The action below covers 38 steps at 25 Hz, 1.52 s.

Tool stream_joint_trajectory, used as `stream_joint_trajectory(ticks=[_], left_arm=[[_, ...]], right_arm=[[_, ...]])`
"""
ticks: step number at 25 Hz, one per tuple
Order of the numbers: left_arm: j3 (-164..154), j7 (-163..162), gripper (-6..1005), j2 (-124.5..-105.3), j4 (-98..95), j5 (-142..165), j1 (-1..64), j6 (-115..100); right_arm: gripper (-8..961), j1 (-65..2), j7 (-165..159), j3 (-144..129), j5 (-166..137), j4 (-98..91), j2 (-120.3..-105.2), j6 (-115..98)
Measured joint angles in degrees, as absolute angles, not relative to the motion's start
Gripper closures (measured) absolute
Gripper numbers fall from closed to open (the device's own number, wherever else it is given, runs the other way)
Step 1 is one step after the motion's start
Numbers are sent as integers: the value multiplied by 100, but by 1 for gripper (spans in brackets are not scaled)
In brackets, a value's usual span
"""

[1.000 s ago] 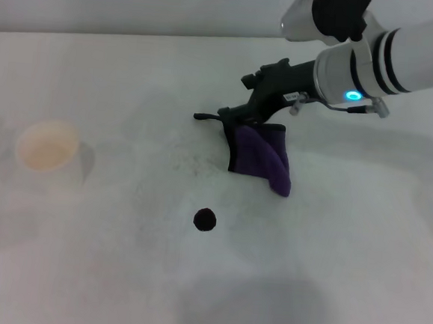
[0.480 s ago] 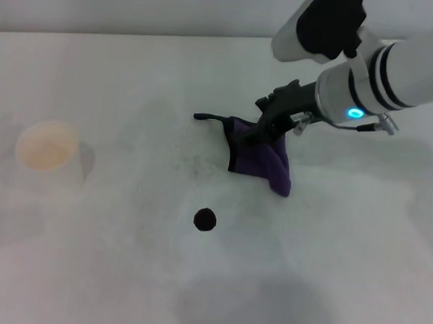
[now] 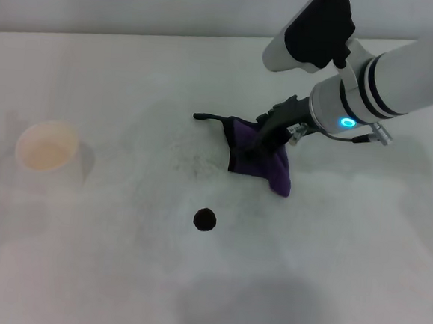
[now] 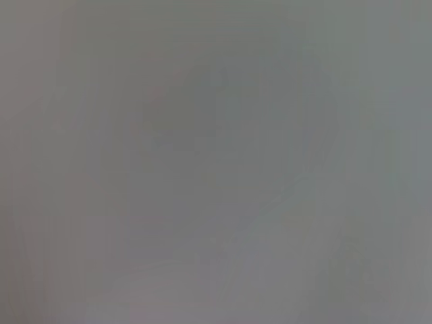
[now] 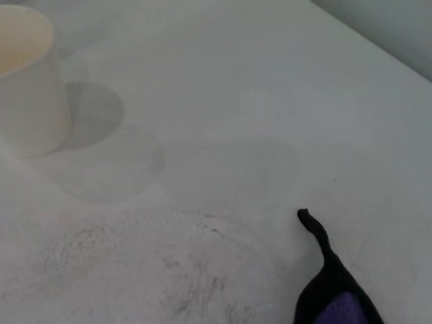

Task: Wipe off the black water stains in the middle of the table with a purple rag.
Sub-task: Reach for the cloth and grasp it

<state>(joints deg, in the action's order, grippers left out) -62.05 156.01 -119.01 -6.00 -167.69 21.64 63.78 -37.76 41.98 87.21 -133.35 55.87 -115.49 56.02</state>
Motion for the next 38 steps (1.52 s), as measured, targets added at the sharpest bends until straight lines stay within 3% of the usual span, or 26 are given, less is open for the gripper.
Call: stream_joint_trajectory(ticks=[14, 19, 38], left_arm=[[-6214, 15601, 114, -11901, -633, -16760, 2194, 6367], [-6214, 15601, 114, -11900, -633, -16739, 2226, 6347], [-6199, 15616, 115, -11900, -633, -16671, 2241, 6383]], right_arm=[[182, -3933, 4105, 8692, -13290, 5073, -11557, 5308], [385, -3938, 4029, 8693, -13313, 5008, -11558, 5176], [480, -3935, 4025, 8534, -13328, 4842, -11558, 5082]])
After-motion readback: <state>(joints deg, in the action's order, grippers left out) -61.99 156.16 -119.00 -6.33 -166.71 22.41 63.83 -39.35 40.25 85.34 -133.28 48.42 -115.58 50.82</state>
